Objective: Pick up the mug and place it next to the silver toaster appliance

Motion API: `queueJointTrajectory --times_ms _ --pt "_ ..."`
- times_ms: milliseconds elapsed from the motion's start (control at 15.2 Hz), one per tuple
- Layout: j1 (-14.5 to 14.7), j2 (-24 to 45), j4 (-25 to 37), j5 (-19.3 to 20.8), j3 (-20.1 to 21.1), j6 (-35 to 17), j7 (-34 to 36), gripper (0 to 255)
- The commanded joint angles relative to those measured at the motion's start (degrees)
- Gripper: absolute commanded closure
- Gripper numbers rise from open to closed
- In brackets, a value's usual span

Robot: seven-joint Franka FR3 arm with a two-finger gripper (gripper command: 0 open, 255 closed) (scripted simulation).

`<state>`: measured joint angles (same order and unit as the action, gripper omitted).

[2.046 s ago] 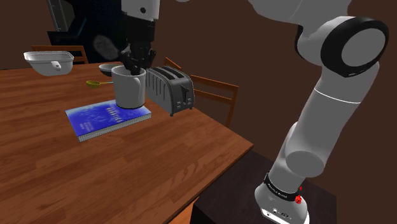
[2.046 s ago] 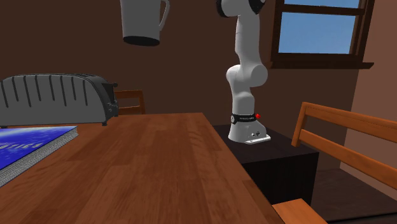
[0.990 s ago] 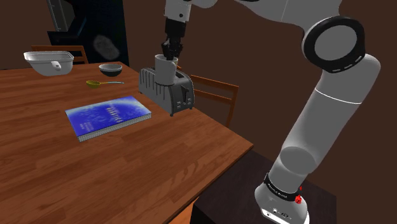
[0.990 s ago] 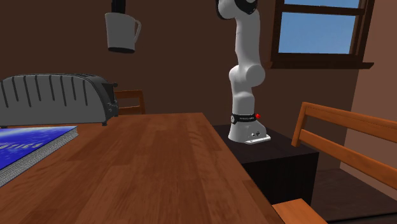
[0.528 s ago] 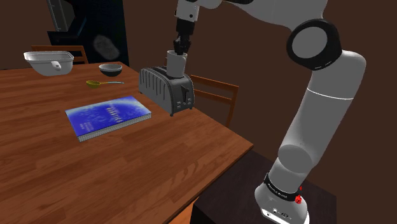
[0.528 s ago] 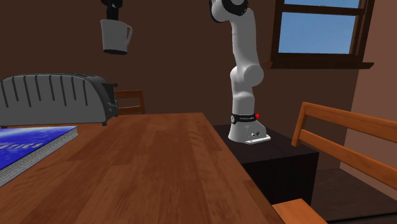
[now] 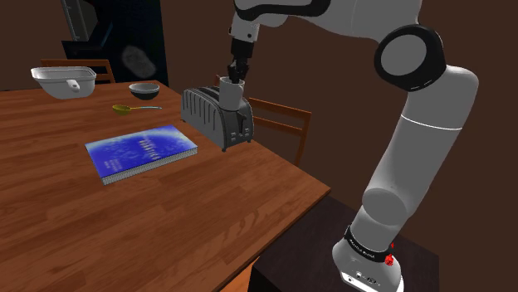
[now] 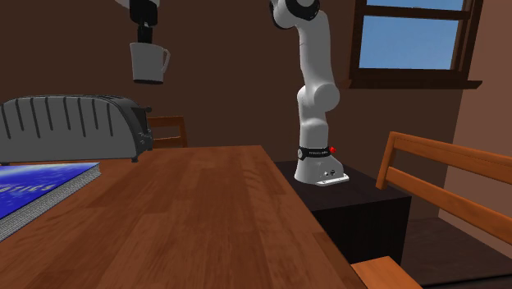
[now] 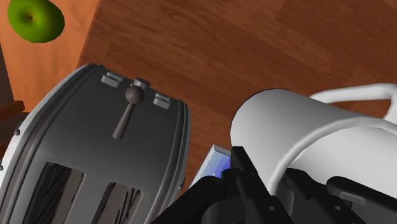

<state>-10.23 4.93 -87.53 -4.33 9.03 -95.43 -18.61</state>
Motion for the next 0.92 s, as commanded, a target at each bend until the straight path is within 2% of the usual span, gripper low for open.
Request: queueJointTrajectory --times_ms 0,858 --pt "0.03 -0.40 -1.99 -0.07 0.03 -1.64 -0.06 255" --pt "0.01 -1.08 -12.87 -0.36 0.03 -11.82 -0.92 255"
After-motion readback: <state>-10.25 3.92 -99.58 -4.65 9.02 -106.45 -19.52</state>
